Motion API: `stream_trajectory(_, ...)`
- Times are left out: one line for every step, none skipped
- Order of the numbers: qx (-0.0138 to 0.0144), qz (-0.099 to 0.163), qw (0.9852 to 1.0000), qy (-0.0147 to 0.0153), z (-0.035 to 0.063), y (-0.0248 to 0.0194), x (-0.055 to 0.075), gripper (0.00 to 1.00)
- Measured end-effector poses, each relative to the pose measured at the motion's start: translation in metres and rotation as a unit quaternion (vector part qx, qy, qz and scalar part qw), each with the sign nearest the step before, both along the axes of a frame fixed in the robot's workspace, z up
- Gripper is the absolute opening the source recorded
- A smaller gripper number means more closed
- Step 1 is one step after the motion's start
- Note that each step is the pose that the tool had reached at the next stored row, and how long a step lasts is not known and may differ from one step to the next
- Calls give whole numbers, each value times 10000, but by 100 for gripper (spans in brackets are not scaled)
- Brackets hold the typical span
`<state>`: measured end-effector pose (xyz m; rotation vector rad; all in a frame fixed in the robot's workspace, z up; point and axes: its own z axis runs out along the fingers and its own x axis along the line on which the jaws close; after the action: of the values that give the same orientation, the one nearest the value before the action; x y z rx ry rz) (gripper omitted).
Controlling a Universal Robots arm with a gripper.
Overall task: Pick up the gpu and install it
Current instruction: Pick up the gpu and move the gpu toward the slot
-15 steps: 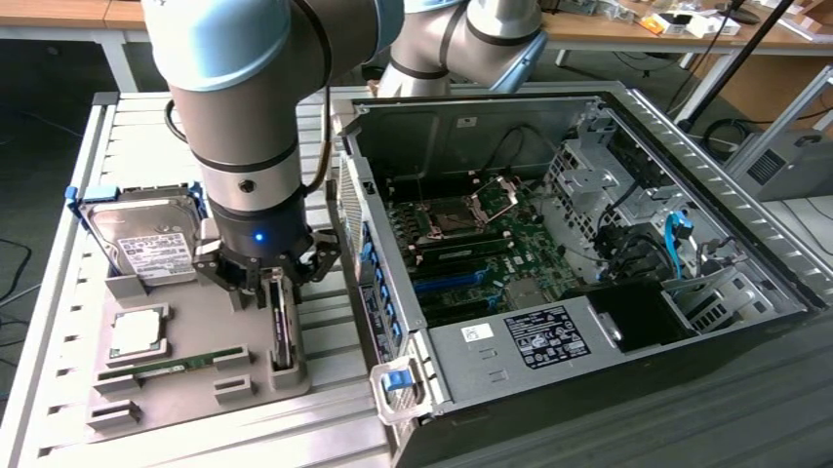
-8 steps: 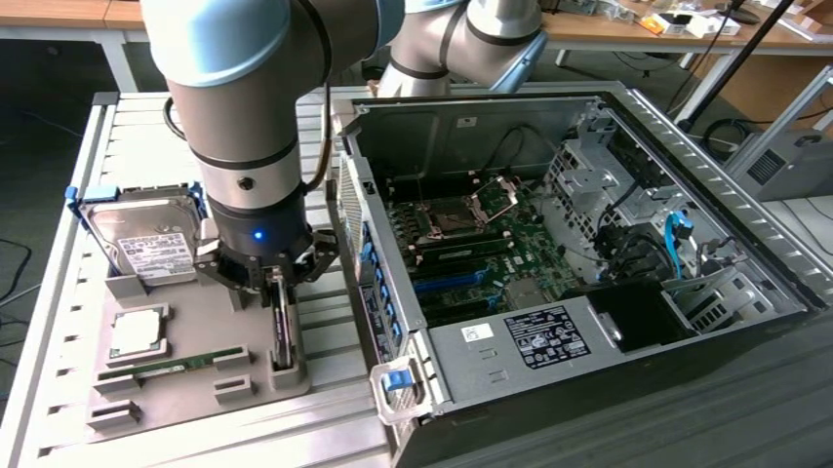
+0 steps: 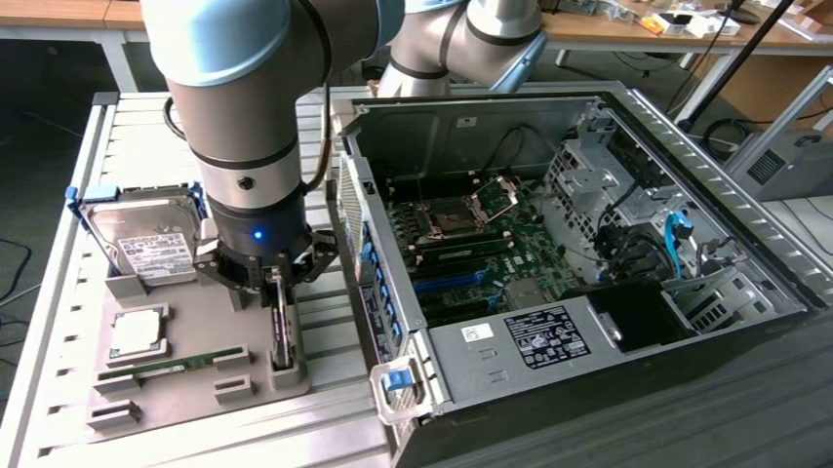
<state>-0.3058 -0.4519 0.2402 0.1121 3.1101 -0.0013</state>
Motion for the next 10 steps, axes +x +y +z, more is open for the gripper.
stream_trajectory(0,0,10000,0,0,0,0,29)
stream_trajectory(0,0,10000,0,0,0,0,29)
stream_trajectory(0,0,10000,0,0,0,0,29)
stream_trajectory(0,0,10000,0,0,0,0,29)
stream_trajectory(0,0,10000,0,0,0,0,29)
stream_trajectory(0,0,10000,0,0,0,0,29)
stream_trajectory(0,0,10000,0,0,0,0,29)
stream_trajectory(0,0,10000,0,0,0,0,29)
stream_trajectory(0,0,10000,0,0,0,0,29)
stream_trajectory(1,0,10000,-1,-1,0,0,29)
